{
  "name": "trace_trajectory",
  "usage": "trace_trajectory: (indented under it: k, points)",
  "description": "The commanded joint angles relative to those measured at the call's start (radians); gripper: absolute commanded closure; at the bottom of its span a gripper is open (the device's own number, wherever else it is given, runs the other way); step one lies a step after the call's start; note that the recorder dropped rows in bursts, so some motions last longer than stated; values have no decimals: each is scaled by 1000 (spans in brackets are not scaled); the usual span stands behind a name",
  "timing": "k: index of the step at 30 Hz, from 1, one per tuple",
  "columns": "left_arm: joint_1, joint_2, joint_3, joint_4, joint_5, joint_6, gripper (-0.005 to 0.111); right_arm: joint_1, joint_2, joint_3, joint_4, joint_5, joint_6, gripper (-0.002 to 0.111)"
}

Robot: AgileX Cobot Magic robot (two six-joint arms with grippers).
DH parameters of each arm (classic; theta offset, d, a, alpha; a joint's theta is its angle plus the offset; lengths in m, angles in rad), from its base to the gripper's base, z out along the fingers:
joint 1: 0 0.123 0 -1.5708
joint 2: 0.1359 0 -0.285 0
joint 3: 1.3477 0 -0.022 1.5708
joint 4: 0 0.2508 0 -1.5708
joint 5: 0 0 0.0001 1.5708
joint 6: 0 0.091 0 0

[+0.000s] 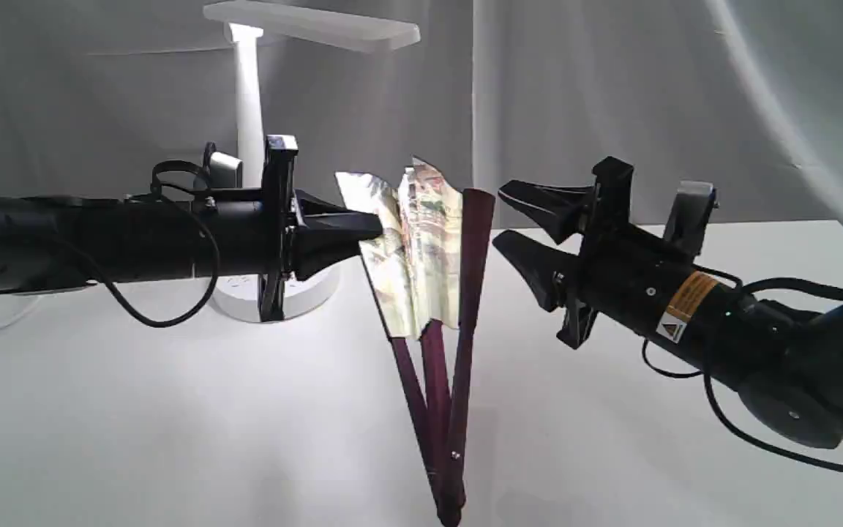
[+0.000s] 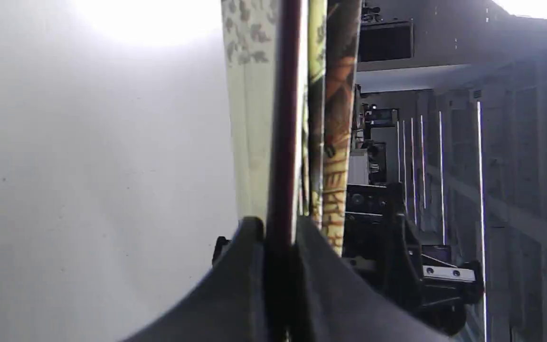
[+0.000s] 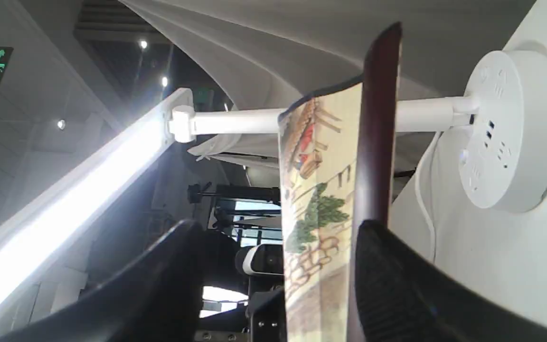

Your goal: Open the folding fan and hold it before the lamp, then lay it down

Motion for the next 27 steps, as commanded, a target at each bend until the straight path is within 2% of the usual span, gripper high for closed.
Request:
trace_trajectory:
  k: [1,19,27]
  points:
    - [2,8,-1,-19,11,-2,107,5,2,-5,-16,-8,2,59]
    - [26,17,-1,-19,69,-3,107,14,44,-5,-7,-8,-41,59]
    - [1,17,-1,-19,35,-3,107,45,44,-5,-11,11,-53,59]
